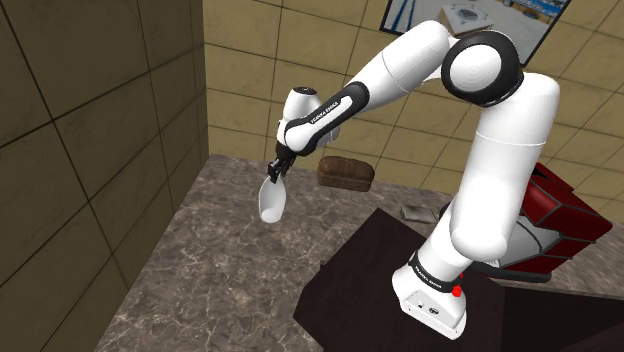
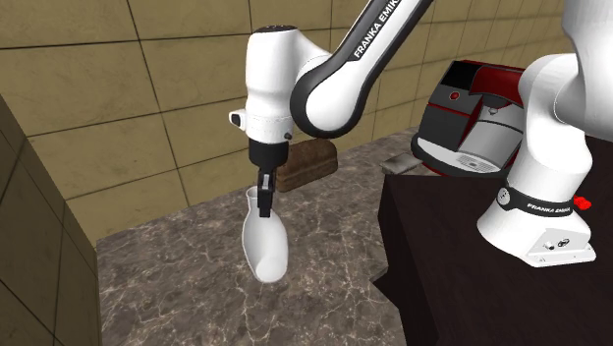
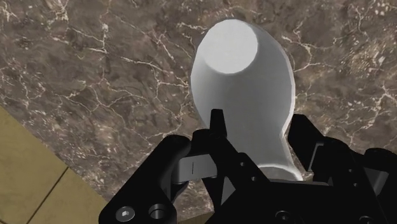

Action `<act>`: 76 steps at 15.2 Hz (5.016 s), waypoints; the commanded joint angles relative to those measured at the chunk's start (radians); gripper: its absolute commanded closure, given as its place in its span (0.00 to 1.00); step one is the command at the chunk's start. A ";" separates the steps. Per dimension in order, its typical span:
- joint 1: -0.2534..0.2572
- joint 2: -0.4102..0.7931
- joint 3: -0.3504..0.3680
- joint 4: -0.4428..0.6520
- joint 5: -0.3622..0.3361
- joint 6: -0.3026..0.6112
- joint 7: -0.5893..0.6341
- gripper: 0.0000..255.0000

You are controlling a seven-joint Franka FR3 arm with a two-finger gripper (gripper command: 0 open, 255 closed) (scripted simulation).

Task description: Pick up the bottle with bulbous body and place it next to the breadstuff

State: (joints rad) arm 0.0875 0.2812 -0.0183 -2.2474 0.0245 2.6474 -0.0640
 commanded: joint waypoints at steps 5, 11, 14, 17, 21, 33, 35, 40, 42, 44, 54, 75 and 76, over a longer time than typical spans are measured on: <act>0.000 -0.065 -0.002 0.008 -0.003 -0.073 0.001 1.00; 0.000 -0.124 -0.003 0.023 -0.007 -0.147 0.004 1.00; 0.001 -0.151 -0.004 0.034 -0.009 -0.185 0.005 1.00; 0.001 -0.176 -0.004 0.047 -0.010 -0.223 0.007 1.00; 0.001 -0.207 -0.004 0.067 -0.012 -0.274 0.008 1.00; 0.001 -0.282 -0.005 0.147 -0.016 -0.429 0.011 1.00; 0.001 -0.292 -0.005 0.164 -0.016 -0.456 0.012 1.00; 0.001 -0.313 -0.005 0.208 -0.017 -0.521 0.013 1.00; 0.001 -0.319 -0.005 0.228 -0.017 -0.547 0.013 1.00; 0.001 -0.325 -0.004 0.248 -0.017 -0.573 0.013 1.00; -0.032 -0.344 -0.042 0.315 -0.012 -0.659 -0.059 1.00; -0.212 -0.219 -0.235 0.404 0.056 -0.640 -0.456 1.00; -0.212 -0.217 -0.235 0.393 0.057 -0.627 -0.458 1.00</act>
State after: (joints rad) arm -0.1243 0.0614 -0.2529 -1.8448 0.0800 2.0068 -0.5191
